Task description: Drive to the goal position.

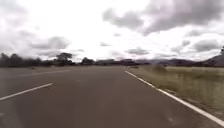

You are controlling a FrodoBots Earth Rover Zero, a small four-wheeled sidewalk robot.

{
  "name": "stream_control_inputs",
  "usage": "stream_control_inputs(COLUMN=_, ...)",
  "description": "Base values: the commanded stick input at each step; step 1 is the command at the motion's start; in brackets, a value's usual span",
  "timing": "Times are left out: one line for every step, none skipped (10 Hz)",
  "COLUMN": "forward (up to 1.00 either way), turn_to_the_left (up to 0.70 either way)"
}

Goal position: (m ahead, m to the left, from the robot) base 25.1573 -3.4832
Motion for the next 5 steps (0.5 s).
stream_control_inputs(forward=0.70, turn_to_the_left=0.00)
stream_control_inputs(forward=0.70, turn_to_the_left=0.00)
stream_control_inputs(forward=0.70, turn_to_the_left=0.00)
stream_control_inputs(forward=0.70, turn_to_the_left=0.00)
stream_control_inputs(forward=0.70, turn_to_the_left=0.00)
